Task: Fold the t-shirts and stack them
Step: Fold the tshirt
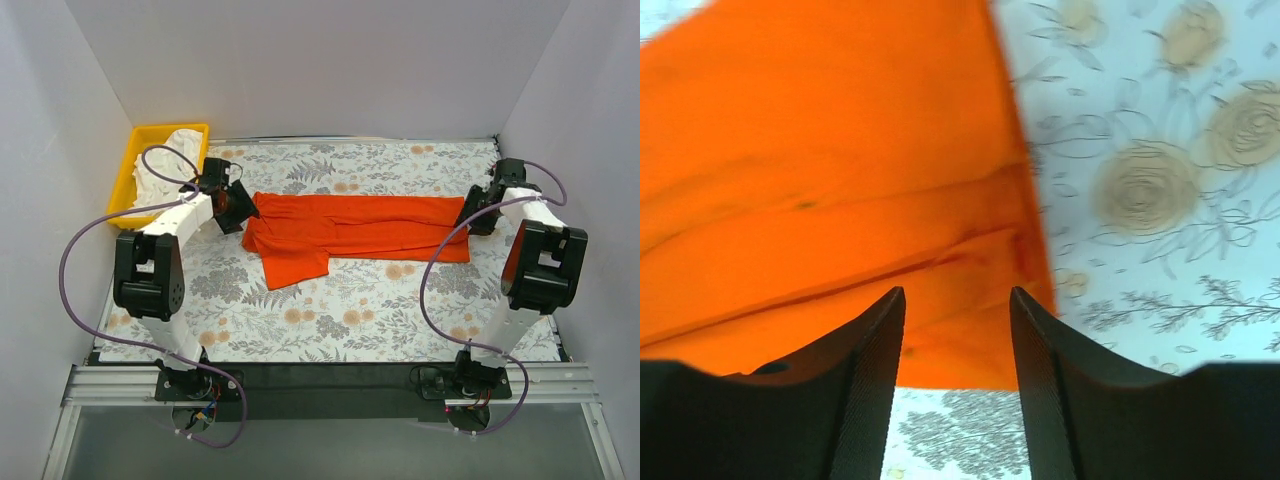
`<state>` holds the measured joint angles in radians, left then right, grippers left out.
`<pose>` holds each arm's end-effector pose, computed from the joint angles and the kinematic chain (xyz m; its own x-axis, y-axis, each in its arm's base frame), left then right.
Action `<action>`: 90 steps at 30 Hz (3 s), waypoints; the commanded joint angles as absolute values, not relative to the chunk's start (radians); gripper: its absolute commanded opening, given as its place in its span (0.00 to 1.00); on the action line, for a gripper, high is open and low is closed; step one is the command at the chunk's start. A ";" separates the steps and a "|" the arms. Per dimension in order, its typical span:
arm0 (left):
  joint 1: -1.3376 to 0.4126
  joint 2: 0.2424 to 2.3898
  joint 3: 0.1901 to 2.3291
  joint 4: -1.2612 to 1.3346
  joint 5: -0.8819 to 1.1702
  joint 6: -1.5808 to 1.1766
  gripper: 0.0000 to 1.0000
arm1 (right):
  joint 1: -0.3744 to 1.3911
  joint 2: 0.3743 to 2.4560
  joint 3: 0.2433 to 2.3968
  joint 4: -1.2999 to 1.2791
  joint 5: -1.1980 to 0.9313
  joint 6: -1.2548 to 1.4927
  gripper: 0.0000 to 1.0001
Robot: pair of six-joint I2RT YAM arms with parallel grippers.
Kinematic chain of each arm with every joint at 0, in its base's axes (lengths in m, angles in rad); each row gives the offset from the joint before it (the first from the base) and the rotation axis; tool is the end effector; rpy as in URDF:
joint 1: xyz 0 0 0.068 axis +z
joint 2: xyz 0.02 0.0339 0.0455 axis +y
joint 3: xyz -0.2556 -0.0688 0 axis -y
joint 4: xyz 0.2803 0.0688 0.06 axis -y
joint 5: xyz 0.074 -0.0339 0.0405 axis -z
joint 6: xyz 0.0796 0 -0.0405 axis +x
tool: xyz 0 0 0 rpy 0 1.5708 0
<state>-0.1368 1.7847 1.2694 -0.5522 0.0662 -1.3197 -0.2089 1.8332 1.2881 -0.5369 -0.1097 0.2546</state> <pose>0.4171 -0.0627 0.1430 -0.3780 -0.9236 -0.0637 -0.7989 0.3602 -0.4816 0.4215 -0.0804 0.1311 -0.7966 0.4248 -0.4301 0.3684 0.9052 0.2118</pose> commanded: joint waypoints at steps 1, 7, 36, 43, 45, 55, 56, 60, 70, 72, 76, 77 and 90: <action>-0.140 1.648 1.246 -0.546 0.066 -1.318 0.55 | -0.109 1.680 1.267 -0.465 -0.166 0.239 0.47; -0.242 1.456 1.053 -0.566 0.071 -1.373 0.64 | 0.184 1.579 1.194 -0.405 -0.192 0.259 0.52; -0.485 1.531 0.778 -0.465 -0.026 -1.497 0.42 | 0.716 1.839 1.077 -0.069 -0.184 0.514 0.36; -0.491 1.540 0.776 -0.463 -0.032 -1.500 0.22 | 0.724 1.861 1.074 -0.064 -0.186 0.518 0.24; -0.491 1.534 0.782 -0.462 -0.034 -1.500 0.15 | 0.724 1.856 1.072 -0.064 -0.186 0.517 0.19; -0.482 1.535 1.003 -0.476 -0.097 -1.384 0.00 | 0.707 1.821 1.204 -0.159 -0.110 0.443 0.01; -0.477 1.546 1.064 -0.479 -0.109 -1.367 0.00 | 0.701 1.822 1.219 -0.169 -0.109 0.440 0.01; -0.465 1.629 1.208 -0.472 -0.115 -1.302 0.00 | 0.661 1.833 1.284 -0.199 -0.106 0.434 0.01; -0.440 1.836 1.459 -0.393 -0.121 -1.171 0.00 | 0.563 1.934 1.443 -0.227 -0.169 0.449 0.01; -0.436 1.870 1.488 -0.385 -0.129 -1.161 0.00 | 0.545 1.959 1.480 -0.232 -0.183 0.446 0.01; -0.423 1.908 1.525 -0.348 -0.135 -1.157 0.00 | 0.517 1.999 1.522 -0.239 -0.199 0.443 0.01; -0.423 1.913 1.526 -0.342 -0.133 -1.154 0.00 | 0.514 2.012 1.528 -0.239 -0.204 0.443 0.01; -0.420 1.973 1.506 -0.281 -0.143 -1.149 0.00 | 0.477 2.097 1.588 -0.253 -0.247 0.405 0.02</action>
<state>-0.4271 1.9755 1.4967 -0.3061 -0.1158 -1.1549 0.4816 2.0861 1.5387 -0.2390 -0.2287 0.4339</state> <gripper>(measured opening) 0.052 0.021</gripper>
